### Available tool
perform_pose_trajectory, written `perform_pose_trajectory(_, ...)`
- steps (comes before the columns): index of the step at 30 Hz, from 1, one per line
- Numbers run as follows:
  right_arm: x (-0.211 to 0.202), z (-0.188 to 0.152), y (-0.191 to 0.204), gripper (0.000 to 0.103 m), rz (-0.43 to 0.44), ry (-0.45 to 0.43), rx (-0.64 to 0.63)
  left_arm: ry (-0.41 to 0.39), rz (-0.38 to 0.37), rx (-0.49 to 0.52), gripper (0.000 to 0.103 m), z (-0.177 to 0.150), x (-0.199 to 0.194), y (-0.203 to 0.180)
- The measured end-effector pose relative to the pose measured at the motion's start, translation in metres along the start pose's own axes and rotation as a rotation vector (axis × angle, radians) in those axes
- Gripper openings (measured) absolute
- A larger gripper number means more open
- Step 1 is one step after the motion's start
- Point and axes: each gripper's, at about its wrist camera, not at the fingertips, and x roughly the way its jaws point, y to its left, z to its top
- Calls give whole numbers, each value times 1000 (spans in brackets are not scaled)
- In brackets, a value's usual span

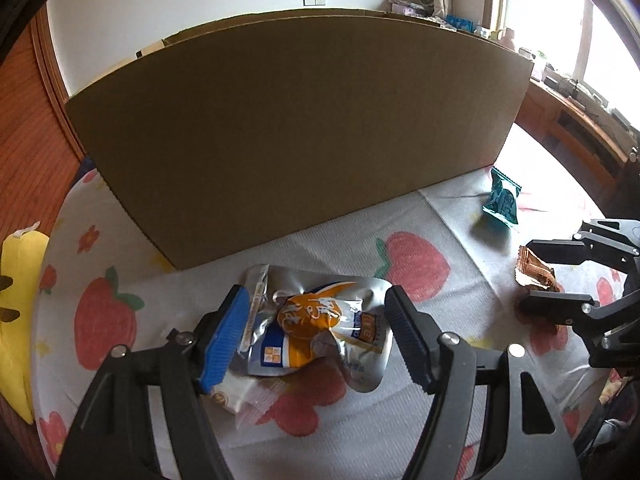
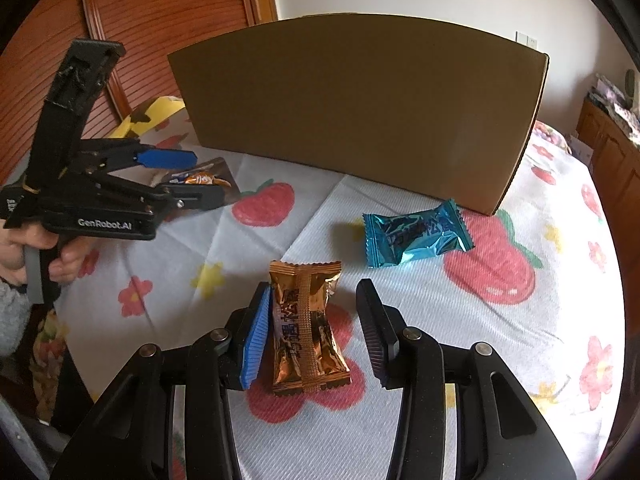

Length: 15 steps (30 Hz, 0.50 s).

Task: Organize snacks
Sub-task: 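Grasp the silver orange-printed packet with the left tool while the right tool grasps the copper-wrapped candy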

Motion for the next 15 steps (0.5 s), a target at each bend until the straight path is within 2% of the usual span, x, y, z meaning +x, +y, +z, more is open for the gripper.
perform_pose_trajectory(7,-2,-2,-2,46,11,-1,2,-6,20,50,77,1,6,-11)
perform_pose_trajectory(11,-2,-1,-3,46,18,-1,6,16,-22,32,81,2,8,-8)
perform_pose_trajectory(15,-2,-1,-4,46,21,-1,7,19,-34,47,85,4,8,-7)
